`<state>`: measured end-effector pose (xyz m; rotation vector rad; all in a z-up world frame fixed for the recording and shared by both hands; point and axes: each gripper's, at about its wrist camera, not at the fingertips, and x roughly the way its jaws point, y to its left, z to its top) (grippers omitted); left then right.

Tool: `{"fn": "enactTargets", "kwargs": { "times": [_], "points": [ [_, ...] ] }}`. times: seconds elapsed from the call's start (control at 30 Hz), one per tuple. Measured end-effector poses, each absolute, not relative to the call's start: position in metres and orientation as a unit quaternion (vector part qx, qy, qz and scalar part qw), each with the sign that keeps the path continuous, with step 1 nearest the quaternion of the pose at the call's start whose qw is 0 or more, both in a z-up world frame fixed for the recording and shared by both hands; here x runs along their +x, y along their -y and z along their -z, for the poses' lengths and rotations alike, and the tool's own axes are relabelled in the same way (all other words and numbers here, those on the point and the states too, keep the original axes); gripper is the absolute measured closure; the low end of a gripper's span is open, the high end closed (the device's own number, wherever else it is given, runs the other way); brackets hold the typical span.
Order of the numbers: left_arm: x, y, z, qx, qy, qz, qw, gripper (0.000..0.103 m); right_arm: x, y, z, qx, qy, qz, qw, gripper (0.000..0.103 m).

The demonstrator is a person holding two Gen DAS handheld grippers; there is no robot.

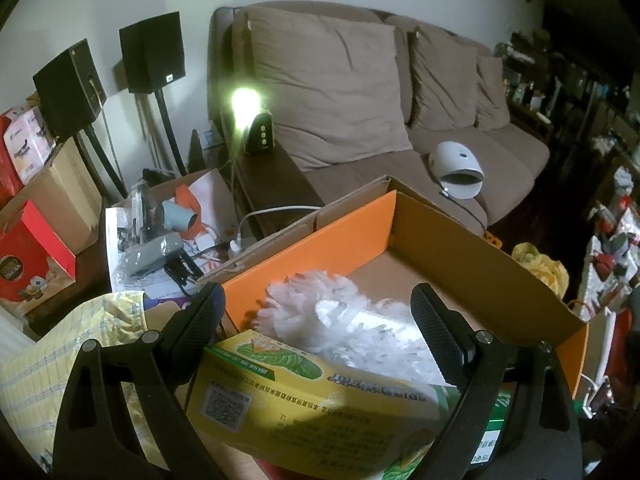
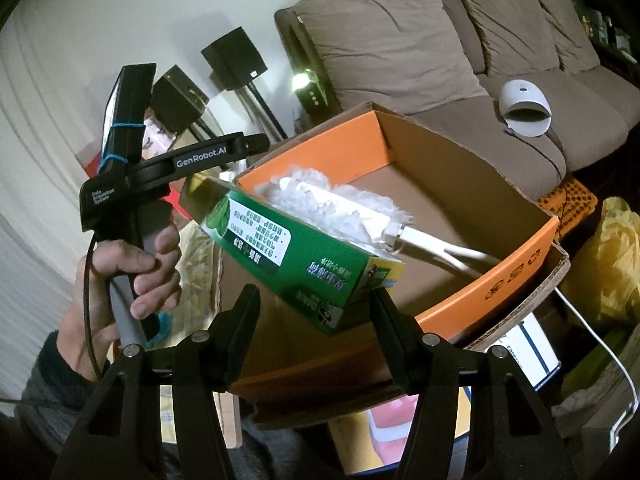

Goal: Organize objects
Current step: 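Set the DARLIE box down inside the box and open both grippers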

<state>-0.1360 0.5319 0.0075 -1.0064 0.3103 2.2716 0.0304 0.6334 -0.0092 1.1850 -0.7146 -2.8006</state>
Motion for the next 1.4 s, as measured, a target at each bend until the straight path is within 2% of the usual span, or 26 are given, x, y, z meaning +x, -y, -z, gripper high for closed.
{"fn": "enactTargets", "kwargs": {
  "times": [1.4],
  "points": [
    [-0.1351,-0.5219,-0.0066,-0.388,-0.116,-0.854,0.325,0.011,0.0318,-0.6328,0.0078,0.378,0.236,0.895,0.028,0.043]
  ]
}}
